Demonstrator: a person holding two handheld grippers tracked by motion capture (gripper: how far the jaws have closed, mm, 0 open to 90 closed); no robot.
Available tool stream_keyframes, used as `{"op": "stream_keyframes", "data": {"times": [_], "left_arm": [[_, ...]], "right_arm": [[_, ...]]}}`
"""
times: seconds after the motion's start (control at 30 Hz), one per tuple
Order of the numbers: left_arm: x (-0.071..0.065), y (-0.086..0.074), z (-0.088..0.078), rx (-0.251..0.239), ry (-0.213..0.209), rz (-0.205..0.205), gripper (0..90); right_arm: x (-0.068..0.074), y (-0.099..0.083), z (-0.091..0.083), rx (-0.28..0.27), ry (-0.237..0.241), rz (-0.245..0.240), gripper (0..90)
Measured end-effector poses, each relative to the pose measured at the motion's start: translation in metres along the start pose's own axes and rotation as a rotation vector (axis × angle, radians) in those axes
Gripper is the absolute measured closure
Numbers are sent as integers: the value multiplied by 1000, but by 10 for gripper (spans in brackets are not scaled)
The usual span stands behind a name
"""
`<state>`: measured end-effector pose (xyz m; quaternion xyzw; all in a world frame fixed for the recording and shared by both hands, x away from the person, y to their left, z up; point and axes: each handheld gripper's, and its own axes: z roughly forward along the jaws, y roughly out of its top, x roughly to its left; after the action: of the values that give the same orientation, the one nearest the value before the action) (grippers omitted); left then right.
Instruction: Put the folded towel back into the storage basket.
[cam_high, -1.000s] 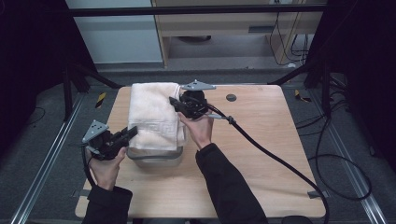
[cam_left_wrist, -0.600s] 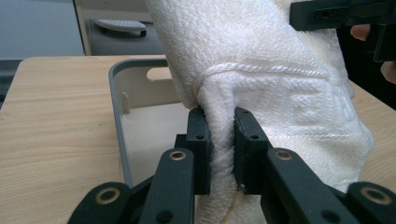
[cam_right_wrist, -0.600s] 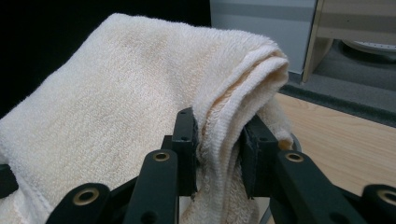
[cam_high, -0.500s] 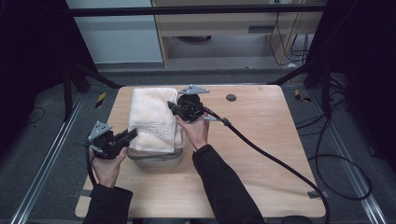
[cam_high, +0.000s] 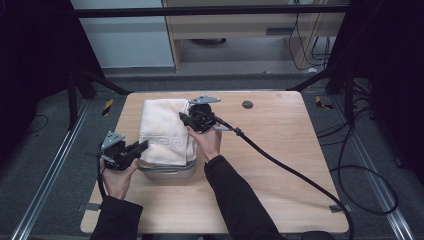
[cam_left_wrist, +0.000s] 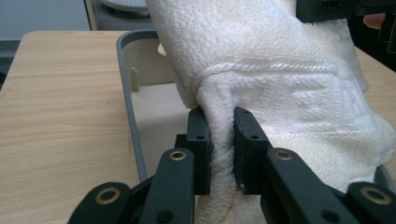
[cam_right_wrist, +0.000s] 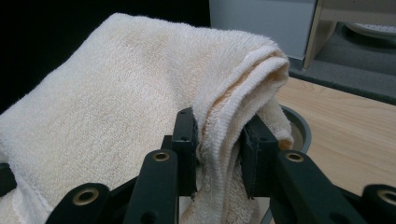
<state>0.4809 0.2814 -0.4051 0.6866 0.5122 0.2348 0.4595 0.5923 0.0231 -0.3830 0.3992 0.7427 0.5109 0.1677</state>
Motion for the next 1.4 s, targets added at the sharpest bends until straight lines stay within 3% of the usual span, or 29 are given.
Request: {"op": "stream_keyframes", "data": {"times": [0.67,1.17,1.3,1.33,1.4], "left_arm": [[5,-15,21,104,53,18,780],[5,-19,30,163,77,28,721],[4,-19,29,152,67,5,638],[3,-18,28,145,73,5,630],[1,-16,27,135,79,6,609]], "right_arm": [[-3,-28,29,85,-23,5,698],[-3,-39,35,138,-48,-61,649],[-3,-41,36,145,-55,-92,606],[-2,-41,35,140,-69,-129,588],[-1,-41,34,138,-61,-153,548]]}}
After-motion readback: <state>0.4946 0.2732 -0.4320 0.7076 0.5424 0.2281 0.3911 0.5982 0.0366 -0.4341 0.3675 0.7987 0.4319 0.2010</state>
